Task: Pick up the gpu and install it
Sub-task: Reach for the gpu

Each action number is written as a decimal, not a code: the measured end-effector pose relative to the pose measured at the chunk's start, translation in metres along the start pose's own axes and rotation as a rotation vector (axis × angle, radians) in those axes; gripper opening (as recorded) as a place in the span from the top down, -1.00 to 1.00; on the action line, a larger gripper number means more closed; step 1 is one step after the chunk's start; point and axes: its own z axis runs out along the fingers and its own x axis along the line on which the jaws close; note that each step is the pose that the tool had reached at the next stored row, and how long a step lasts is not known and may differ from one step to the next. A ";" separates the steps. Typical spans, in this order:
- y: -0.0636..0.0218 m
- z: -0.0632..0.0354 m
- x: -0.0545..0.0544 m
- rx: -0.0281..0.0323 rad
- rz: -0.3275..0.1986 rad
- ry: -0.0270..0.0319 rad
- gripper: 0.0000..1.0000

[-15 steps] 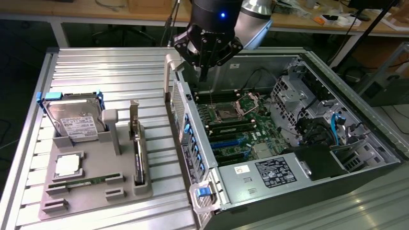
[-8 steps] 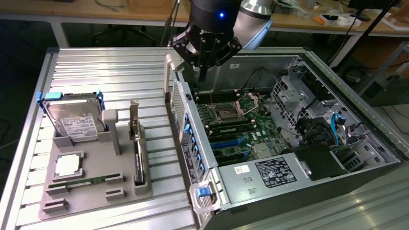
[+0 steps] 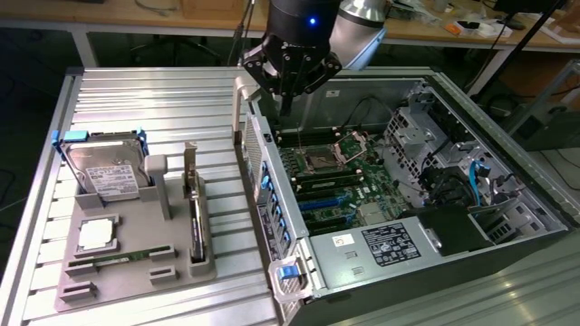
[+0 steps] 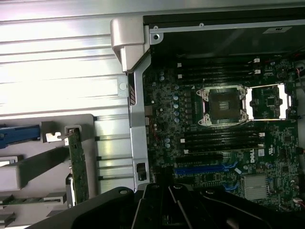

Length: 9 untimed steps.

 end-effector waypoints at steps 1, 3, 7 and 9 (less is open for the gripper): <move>0.0000 0.0000 0.000 0.0000 0.000 0.0000 0.79; -0.0001 0.0000 0.001 0.0000 0.000 0.0000 0.79; -0.0001 0.0000 0.002 0.0000 0.000 0.0000 0.79; -0.0002 -0.0001 0.002 0.0000 0.000 0.0000 0.79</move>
